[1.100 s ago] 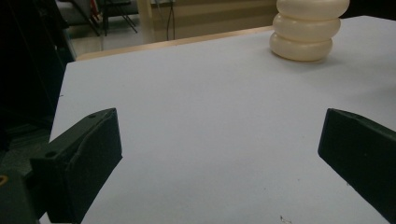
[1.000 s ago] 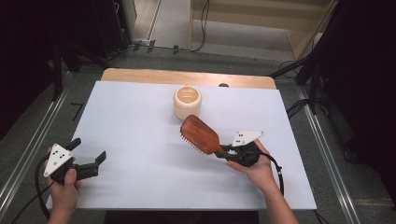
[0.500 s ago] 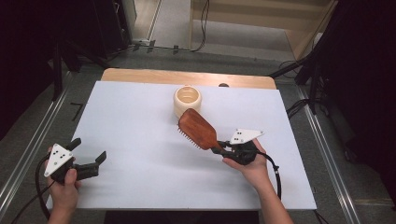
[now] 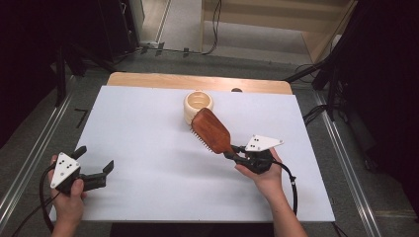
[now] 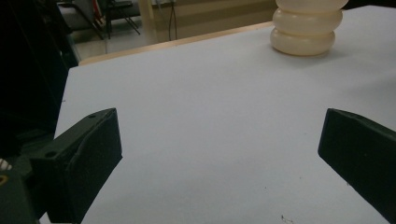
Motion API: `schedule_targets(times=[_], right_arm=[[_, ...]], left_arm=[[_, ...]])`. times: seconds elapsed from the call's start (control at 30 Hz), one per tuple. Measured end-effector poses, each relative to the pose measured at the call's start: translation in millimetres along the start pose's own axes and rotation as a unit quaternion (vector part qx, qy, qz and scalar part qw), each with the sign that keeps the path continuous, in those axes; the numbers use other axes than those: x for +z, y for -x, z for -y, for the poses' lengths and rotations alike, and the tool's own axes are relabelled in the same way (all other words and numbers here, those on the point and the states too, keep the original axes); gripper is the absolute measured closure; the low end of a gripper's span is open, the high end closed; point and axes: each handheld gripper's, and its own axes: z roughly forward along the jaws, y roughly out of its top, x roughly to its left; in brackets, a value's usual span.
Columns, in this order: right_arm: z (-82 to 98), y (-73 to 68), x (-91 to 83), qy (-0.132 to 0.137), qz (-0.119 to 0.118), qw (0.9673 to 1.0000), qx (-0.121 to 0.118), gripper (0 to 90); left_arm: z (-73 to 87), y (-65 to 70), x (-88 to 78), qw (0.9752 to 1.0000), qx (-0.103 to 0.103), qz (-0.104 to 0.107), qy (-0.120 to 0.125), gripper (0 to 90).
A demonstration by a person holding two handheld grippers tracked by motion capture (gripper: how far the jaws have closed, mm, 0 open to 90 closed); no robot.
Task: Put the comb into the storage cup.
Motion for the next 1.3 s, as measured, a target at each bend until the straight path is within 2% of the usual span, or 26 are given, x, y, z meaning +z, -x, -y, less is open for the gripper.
schedule_targets(times=[0.1,0.47,0.73,0.9,1.07,1.23,1.3], right_arm=[[0.1,-0.5,-0.6,0.006,0.002,1.0,0.003,70.3],[-1.7,-7.0,1.6,0.029,0.009,0.9995,0.01,70.3],[-1.9,-11.0,5.4,0.041,0.011,0.9991,0.009,70.3],[-3.7,-12.9,3.3,0.054,0.01,0.9984,0.013,70.3],[-3.1,-13.5,3.6,0.055,0.015,0.9983,0.014,70.2],[-2.2,-13.6,5.7,0.059,0.019,0.998,0.016,70.3],[-2.0,-13.7,6.3,0.06,0.02,0.9979,0.014,70.3]], left_arm=[[-1.3,5.1,1.5,0.9998,0.016,-0.002,-0.008,0.0],[-6.8,19.8,-0.4,0.9998,0.016,0.006,-0.008,0.0],[-17.8,40.7,2.3,0.9996,0.019,0.018,0.003,0.0],[-26.0,53.5,6.1,0.9984,0.036,0.043,-0.001,0.0],[-34.2,68.2,10.4,0.9972,0.043,0.061,0.0,0.1],[-45.0,84.3,15.9,0.9949,0.051,0.086,0.008,0.1],[-49.2,90.1,18.8,0.9943,0.046,0.095,0.012,0.1]])
